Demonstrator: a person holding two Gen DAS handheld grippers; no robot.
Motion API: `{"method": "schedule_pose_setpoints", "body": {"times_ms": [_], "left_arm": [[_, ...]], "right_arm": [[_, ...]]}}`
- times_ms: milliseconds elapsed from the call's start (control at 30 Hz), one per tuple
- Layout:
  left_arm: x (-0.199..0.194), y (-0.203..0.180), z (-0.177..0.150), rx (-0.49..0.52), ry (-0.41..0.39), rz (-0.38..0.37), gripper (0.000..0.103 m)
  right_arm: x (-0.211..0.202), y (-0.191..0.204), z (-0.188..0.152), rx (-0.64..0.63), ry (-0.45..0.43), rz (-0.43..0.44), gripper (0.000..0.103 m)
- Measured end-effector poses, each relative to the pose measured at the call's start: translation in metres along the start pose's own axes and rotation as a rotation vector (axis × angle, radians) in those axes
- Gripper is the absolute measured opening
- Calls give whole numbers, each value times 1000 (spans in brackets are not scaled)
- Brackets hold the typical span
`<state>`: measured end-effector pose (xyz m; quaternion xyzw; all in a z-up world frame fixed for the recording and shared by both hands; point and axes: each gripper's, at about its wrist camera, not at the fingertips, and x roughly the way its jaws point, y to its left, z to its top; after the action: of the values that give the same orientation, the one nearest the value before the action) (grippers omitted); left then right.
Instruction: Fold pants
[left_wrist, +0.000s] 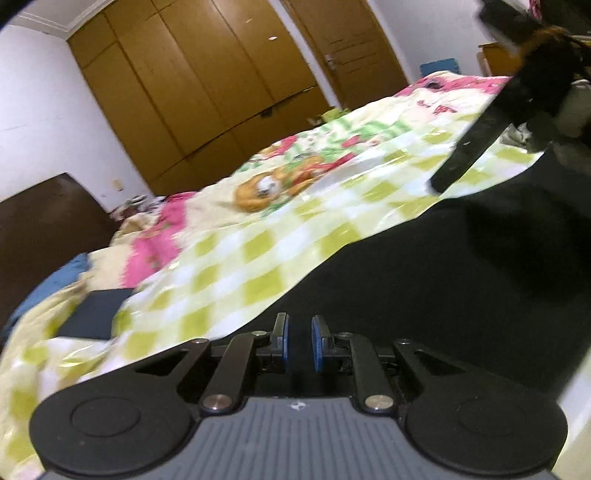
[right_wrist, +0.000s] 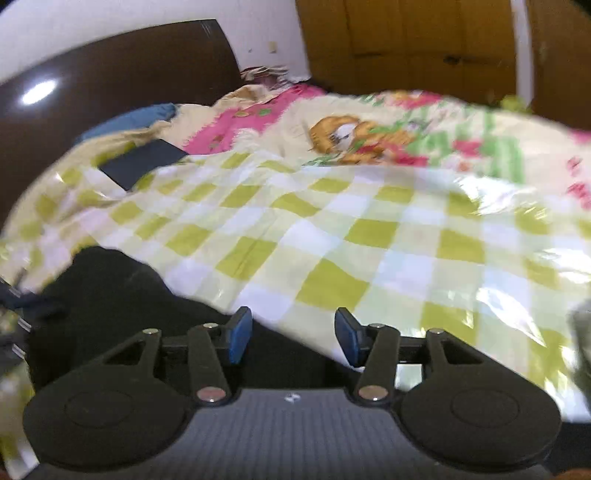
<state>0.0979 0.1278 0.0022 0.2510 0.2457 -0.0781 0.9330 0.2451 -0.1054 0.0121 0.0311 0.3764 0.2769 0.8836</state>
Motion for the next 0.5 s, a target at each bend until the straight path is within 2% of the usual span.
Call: {"method": "schedule_pose_setpoints", "body": {"times_ms": [67, 133, 233, 367, 433, 500], "left_arm": [[20, -12, 4, 1, 14, -15, 31], [33, -18, 1, -1, 34, -13, 31], [38, -25, -10, 13, 56, -4, 31], [35, -34, -20, 53, 69, 11, 31], [32, -40, -21, 76, 71, 16, 31], [31, -40, -20, 80, 73, 18, 31]], "right_arm": [[16, -28, 5, 62, 72, 84, 55], [28, -46, -2, 126, 189, 236, 55], [22, -56, -17, 179, 293, 430, 55], [0, -42, -24, 93, 318, 541, 57], [1, -39, -20, 67, 322, 547, 59], [7, -40, -13, 69, 311, 609, 59]]}}
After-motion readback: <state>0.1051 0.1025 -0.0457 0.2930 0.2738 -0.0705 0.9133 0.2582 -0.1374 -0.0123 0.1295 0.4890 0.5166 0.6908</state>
